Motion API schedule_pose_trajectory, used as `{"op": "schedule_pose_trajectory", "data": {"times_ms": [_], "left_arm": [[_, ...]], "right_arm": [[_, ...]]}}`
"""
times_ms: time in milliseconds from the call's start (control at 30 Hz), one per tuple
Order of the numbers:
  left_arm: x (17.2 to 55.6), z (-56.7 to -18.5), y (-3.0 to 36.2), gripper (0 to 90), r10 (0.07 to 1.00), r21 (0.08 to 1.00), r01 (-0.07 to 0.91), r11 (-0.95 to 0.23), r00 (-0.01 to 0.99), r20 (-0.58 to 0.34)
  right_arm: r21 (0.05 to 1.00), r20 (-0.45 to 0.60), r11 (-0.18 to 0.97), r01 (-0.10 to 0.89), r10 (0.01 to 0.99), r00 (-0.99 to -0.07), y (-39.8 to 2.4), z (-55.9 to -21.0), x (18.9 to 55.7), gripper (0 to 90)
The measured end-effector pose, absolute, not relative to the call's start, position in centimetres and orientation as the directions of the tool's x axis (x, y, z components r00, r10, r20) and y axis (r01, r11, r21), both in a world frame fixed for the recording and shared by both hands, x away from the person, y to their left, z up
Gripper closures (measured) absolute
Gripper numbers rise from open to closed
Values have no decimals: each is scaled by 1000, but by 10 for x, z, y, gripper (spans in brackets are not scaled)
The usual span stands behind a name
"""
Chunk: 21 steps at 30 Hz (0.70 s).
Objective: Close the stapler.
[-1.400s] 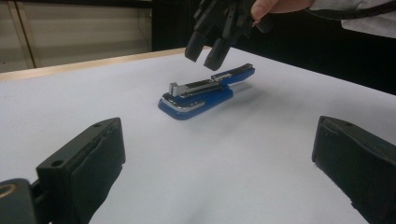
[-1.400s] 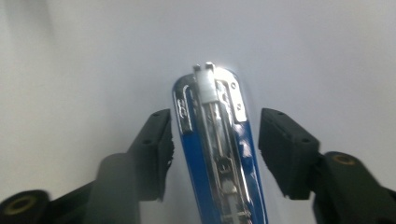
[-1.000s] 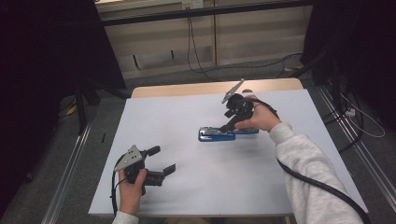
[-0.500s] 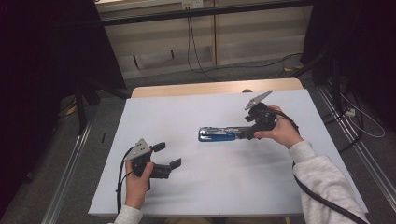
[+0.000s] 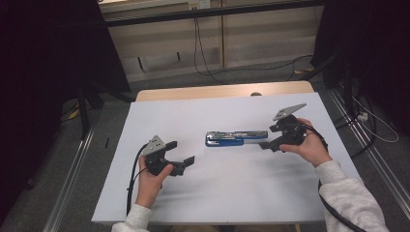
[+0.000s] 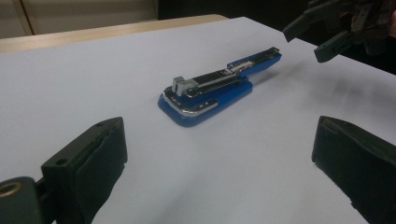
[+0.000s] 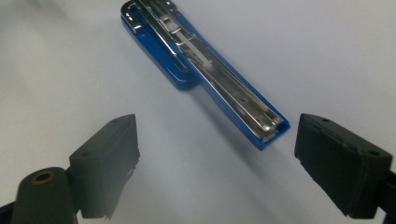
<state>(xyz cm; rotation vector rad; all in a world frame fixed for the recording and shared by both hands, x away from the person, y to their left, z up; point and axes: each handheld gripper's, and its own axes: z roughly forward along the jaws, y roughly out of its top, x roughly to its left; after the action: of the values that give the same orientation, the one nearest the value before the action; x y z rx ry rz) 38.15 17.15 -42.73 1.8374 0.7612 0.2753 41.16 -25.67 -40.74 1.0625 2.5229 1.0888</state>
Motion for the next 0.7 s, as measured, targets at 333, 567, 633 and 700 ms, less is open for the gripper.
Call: {"op": "schedule_pose_trajectory", "data": {"times_ms": [333, 567, 633, 700], "left_arm": [[397, -432, 158, 96, 639, 877, 406, -258, 752, -161], [406, -434, 158, 271, 659, 863, 418, -283, 739, -142], [408, -432, 156, 324, 658, 862, 412, -295, 742, -129], [411, -430, 154, 390, 655, 859, 411, -305, 745, -124]], "right_arm": [[705, 119, 421, 571, 723, -680, -271, -414, 397, 241], [712, 95, 414, 568, 744, -661, -274, -416, 393, 378], [710, 91, 416, 568, 746, -660, -274, -416, 393, 423], [703, 80, 424, 571, 751, -656, -274, -418, 392, 493]]}}
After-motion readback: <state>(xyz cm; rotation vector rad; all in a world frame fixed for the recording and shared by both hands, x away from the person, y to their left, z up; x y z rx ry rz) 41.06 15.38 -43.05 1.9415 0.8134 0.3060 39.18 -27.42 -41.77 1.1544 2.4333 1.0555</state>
